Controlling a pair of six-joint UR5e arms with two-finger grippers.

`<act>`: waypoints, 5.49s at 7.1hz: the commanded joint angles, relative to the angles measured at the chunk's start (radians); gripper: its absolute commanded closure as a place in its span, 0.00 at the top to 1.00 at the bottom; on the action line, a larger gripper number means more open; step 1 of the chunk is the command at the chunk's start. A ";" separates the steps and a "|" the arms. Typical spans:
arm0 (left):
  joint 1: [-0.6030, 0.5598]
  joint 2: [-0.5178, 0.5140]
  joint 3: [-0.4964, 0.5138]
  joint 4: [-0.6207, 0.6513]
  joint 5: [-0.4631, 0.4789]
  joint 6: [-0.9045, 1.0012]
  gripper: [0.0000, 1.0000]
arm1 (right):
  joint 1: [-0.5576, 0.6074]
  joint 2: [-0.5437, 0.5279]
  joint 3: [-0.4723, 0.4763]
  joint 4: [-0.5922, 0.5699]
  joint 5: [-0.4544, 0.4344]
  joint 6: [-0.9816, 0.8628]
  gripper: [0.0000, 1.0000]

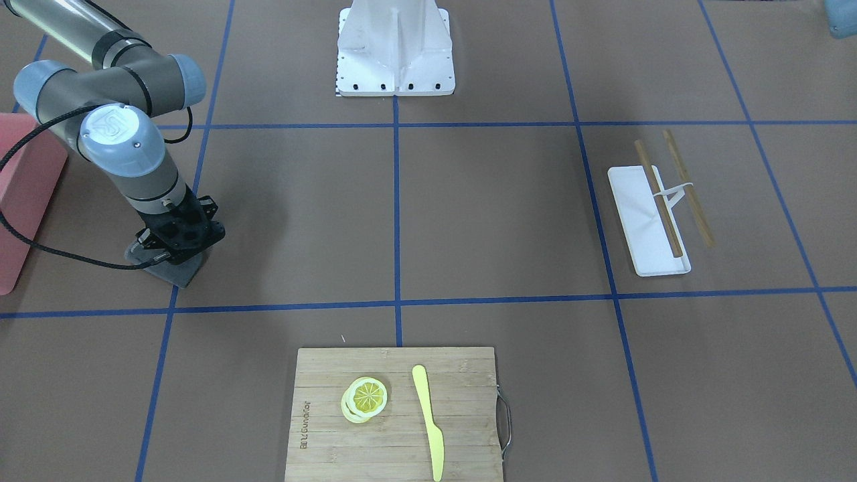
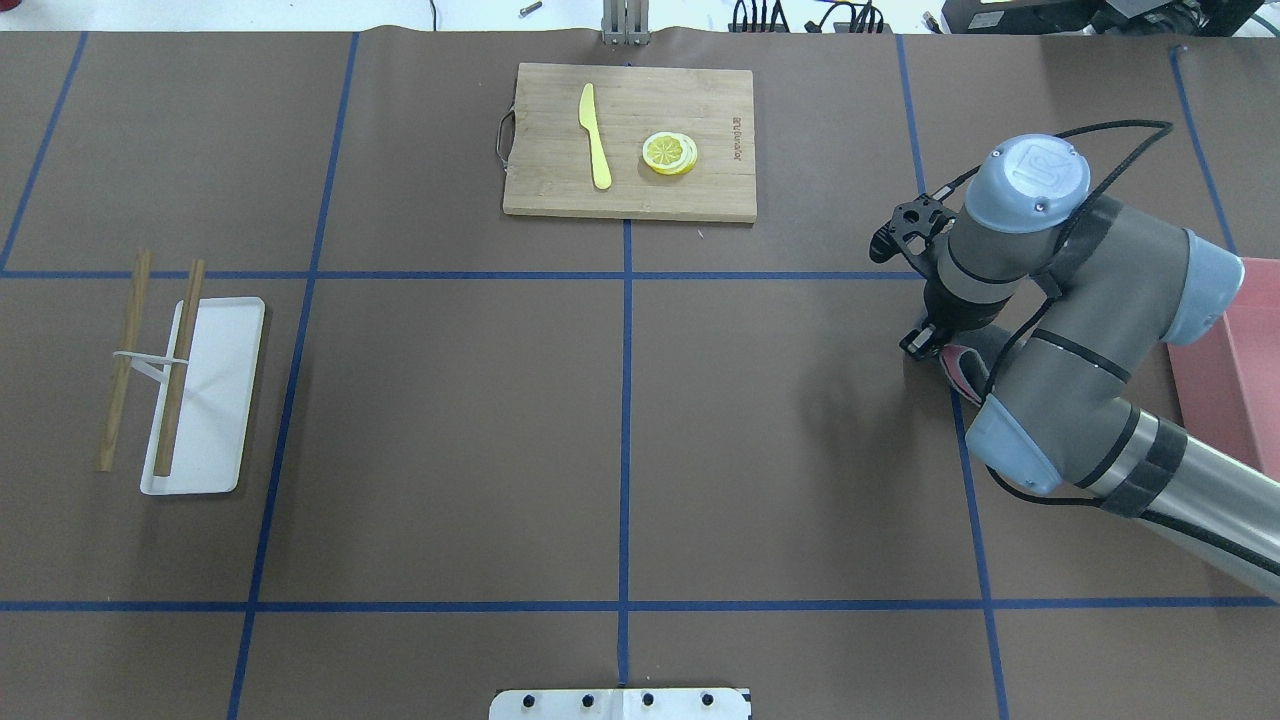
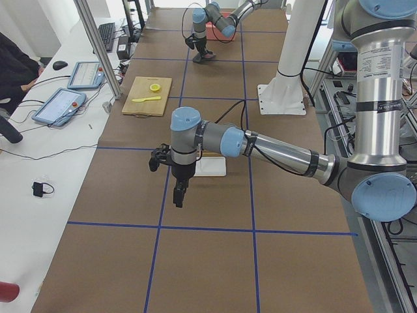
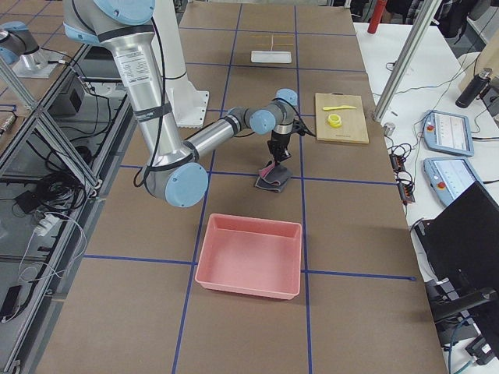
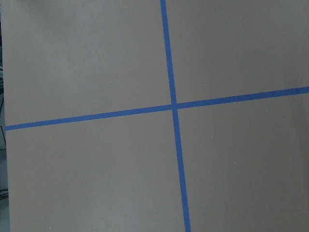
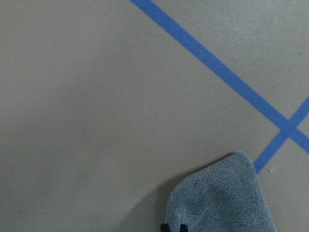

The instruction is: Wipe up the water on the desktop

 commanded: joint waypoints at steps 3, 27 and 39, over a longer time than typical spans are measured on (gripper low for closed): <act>-0.003 -0.012 0.007 0.000 -0.001 0.002 0.98 | -0.119 -0.208 0.238 0.000 0.055 0.130 0.00; -0.004 -0.002 -0.013 0.000 -0.003 -0.003 0.98 | 0.789 -0.206 0.064 -0.485 0.207 -0.758 0.00; -0.018 -0.005 -0.008 0.006 -0.034 0.007 0.98 | 0.760 -0.247 0.083 -0.191 0.249 -0.691 1.00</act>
